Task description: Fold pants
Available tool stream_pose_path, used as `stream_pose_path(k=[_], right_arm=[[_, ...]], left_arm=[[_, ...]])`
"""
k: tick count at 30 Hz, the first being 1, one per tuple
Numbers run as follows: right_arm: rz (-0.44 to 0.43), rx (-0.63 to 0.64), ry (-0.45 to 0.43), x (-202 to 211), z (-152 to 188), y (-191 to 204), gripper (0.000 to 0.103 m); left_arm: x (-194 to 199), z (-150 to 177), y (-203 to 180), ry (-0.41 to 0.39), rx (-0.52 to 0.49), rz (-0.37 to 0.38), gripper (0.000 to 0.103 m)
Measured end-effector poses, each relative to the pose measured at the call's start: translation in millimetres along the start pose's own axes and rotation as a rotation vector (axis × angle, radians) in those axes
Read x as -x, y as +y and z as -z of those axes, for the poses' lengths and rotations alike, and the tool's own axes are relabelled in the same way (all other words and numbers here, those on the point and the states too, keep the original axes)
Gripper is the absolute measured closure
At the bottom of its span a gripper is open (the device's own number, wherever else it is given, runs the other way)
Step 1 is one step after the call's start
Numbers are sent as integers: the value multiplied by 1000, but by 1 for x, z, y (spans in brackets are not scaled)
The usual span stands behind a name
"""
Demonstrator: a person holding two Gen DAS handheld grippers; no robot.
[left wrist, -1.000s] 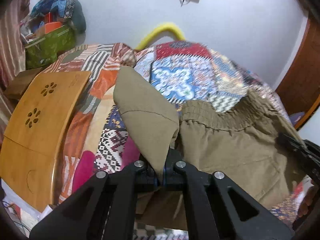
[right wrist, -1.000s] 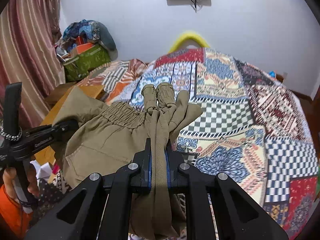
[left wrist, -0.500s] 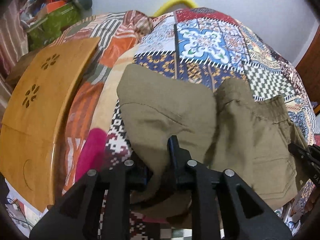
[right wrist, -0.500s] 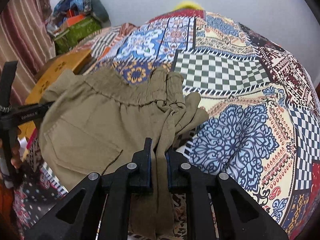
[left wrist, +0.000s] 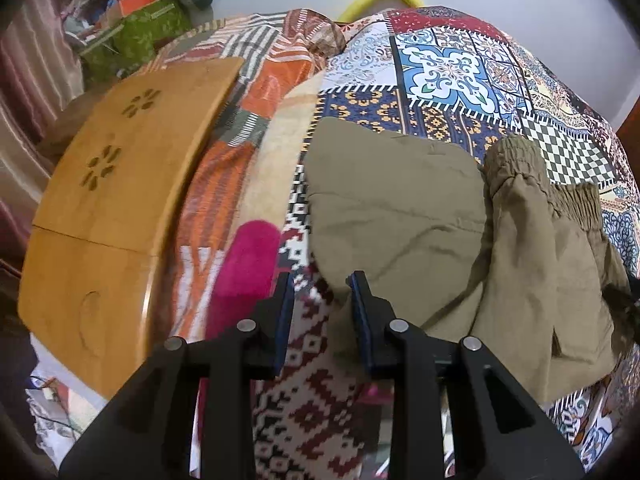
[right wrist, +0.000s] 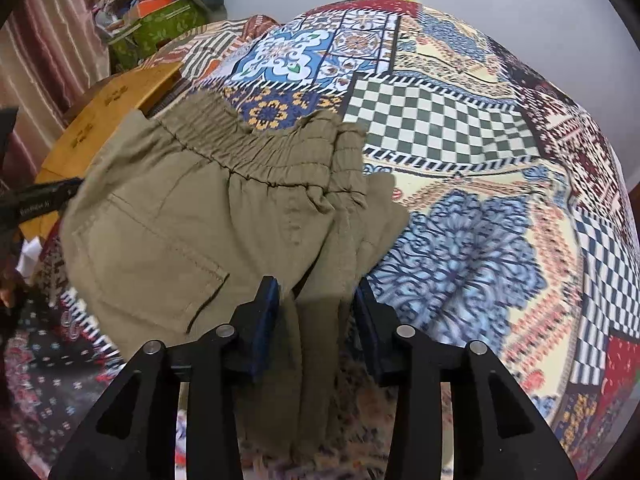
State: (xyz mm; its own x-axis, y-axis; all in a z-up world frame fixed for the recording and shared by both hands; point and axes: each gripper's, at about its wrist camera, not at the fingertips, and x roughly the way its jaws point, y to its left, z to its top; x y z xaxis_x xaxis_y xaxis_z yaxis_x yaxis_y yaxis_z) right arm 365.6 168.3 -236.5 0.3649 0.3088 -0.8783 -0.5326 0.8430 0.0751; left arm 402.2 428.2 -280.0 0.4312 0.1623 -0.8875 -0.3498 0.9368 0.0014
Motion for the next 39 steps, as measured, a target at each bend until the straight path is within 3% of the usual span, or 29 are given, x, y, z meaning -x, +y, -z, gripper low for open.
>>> stream_pose_path(k=[4,6,16,23,27,32,34,36,39], right_arm=[[21,-3,-57,39,2,-5,68],[25,-2,-97,64,5,-8,68],[0,-9,-372,216,32,-3,68],[-29,18,-583,318,73,19,68],[-43,37,-685,363,101,31,68],[-56,60,-760,400,132,44,68],[-52,65,-790,413,145,48,68],[-64,66,-813,424,158,51,68],[-72,63,-833,430,171,52,60]], left_arm=[[30,8,3,-17,16,-8,74],[60,15,-4,-68,-4,-4,74],[238,51,-56,-334,-35,164,74],[372,101,-102,-558,-79,221,74],[433,139,-121,-677,-106,220,74],[485,180,-136,-762,-119,226,73],[500,198,-142,-792,-124,230,67],[511,217,-145,-827,-116,239,53],[519,242,-150,-859,-111,242,45]])
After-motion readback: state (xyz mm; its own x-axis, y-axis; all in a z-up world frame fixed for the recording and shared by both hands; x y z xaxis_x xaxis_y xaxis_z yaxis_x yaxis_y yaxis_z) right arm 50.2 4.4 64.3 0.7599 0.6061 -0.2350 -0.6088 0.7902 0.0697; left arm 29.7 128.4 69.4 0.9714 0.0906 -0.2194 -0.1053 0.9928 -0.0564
